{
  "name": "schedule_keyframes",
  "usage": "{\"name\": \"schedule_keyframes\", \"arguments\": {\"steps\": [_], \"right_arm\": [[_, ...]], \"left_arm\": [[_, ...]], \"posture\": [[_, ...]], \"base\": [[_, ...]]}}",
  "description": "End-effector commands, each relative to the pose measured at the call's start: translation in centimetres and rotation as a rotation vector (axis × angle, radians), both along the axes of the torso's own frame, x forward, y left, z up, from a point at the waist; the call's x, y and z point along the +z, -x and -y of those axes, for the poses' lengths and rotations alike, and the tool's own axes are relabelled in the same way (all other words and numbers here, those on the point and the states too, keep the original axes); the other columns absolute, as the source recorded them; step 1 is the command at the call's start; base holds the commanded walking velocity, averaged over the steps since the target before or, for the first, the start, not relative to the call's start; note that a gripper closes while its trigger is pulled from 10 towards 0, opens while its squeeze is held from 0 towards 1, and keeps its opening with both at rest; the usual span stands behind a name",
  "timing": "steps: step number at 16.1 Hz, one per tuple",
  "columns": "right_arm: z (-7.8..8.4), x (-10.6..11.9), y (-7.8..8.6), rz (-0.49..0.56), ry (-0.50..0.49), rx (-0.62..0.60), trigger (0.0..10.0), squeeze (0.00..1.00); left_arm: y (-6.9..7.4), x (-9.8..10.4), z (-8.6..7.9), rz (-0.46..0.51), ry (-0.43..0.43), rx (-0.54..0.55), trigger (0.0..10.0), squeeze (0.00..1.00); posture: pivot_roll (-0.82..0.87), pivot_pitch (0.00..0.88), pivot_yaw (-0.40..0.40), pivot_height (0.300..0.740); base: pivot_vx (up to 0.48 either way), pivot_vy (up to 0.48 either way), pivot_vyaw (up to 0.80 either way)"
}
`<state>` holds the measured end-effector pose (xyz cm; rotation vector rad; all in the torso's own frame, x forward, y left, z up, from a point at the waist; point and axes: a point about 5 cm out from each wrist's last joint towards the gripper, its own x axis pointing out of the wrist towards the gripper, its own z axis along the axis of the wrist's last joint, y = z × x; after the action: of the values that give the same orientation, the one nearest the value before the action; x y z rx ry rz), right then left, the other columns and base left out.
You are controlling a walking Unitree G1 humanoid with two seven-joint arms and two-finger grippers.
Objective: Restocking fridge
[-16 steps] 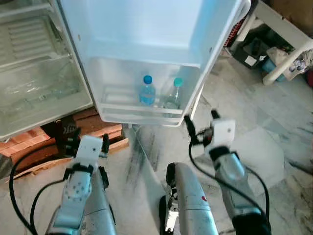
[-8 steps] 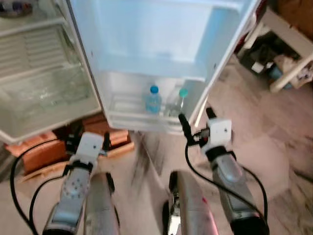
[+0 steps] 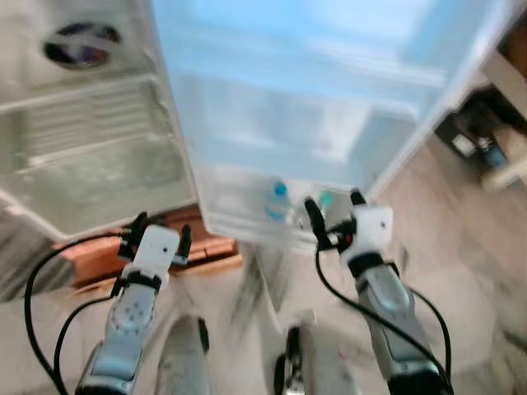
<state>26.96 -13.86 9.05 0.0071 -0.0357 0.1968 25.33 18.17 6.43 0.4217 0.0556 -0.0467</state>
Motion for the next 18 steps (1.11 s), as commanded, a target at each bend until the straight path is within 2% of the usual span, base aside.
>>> {"name": "schedule_keyframes", "arguments": {"steps": [1,4,6,8,10,13,16,18], "right_arm": [[1.0,-0.4,0.5,-0.028,0.02,-0.062,10.0,0.0],[1.2,-0.9,1.2,-0.066,-0.014,-0.011,10.0,0.0],[1.5,-0.3,1.4,-0.043,-0.001,-0.032,10.0,0.0],[1.8,-0.3,1.6,-0.046,-0.004,-0.041,10.0,0.0],[2.5,-0.6,2.2,-0.063,0.002,-0.067,10.0,0.0],[2.3,-0.6,2.4,-0.065,0.001,-0.046,10.0,0.0],[2.4,-0.3,2.3,-0.049,0.007,-0.043,10.0,0.0],[2.2,-0.5,2.3,-0.053,0.012,-0.033,10.0,0.0]], "left_arm": [[0.8,-0.9,-0.2,-0.033,0.014,0.018,10.0,0.0],[1.6,-1.2,-0.1,-0.051,0.066,0.01,10.0,0.0],[1.9,-0.4,0.2,-0.03,0.086,-0.02,10.0,0.0],[2.0,-0.1,0.3,-0.022,0.099,-0.037,10.0,0.0],[2.1,0.2,0.3,-0.02,0.154,-0.049,10.0,0.0],[1.8,0.5,2.0,-0.016,0.19,-0.092,10.0,0.0],[2.1,0.2,2.5,-0.034,0.189,-0.108,10.0,0.0],[2.2,0.0,2.4,-0.046,0.182,-0.103,10.0,0.0]], "posture": [[0.13,0.127,-0.088,0.722],[0.12,0.118,-0.093,0.722],[0.11,0.114,-0.088,0.74],[0.1,0.11,-0.088,0.74],[0.1,0.106,-0.09,0.74],[0.1,0.101,-0.094,0.74],[0.1,0.11,-0.098,0.74],[0.1,0.112,-0.098,0.74]], "base": [[0.0,0.0,0.0],[0.0,0.0,0.0],[0.0,0.0,0.0],[0.0,0.0,0.0],[0.0,0.0,0.0],[0.0,0.0,0.0],[0.0,0.0,0.0],[-0.341,0.0,0.0]]}}
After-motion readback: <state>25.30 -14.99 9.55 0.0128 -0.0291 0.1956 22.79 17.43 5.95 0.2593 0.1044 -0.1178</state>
